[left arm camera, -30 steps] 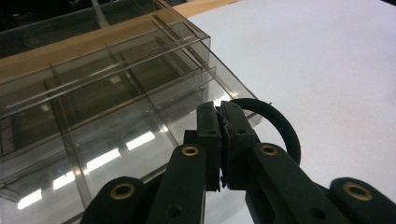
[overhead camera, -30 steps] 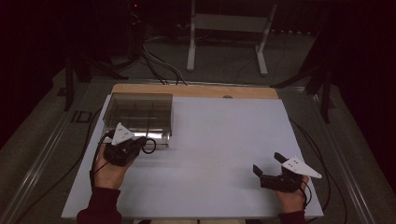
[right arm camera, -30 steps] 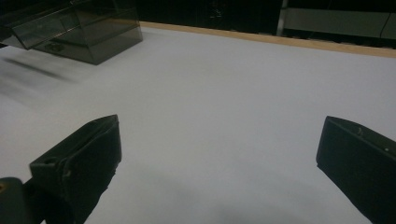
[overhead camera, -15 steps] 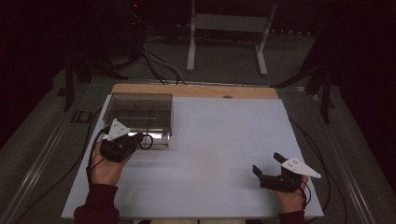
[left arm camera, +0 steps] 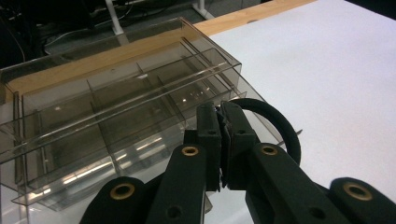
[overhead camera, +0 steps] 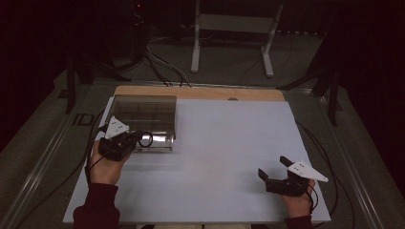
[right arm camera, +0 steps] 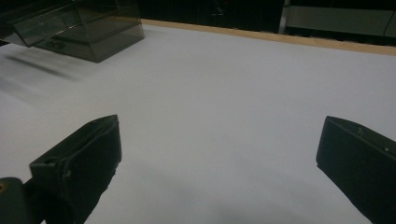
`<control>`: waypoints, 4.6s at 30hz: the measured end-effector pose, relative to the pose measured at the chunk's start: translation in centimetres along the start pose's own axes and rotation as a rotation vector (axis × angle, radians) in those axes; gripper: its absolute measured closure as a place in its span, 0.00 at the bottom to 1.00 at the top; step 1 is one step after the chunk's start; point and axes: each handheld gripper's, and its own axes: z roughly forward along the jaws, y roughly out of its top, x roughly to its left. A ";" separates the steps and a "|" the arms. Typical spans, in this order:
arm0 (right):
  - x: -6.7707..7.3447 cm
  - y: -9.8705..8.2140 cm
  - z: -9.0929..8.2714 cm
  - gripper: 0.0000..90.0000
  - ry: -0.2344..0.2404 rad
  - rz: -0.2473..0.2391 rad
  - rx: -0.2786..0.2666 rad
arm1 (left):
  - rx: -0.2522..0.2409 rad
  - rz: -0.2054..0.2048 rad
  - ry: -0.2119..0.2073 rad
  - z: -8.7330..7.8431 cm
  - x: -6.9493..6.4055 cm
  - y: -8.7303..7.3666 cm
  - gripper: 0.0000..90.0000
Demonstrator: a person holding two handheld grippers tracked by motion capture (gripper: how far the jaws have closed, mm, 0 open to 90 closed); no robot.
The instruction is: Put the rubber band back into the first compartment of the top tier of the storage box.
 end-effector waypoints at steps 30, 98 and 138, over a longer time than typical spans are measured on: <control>0.0 0.0 0.1 0.01 0.005 0.001 0.005 | -0.011 -0.015 0.073 -0.1 2.2 0.0 0.98; -0.3 0.0 0.0 0.01 0.020 0.015 -0.005 | 0.095 -0.064 0.216 0.6 6.6 -2.4 0.98; 0.1 -0.1 0.1 0.01 0.022 -0.004 0.009 | 0.165 -0.109 0.226 2.6 7.4 -4.6 0.97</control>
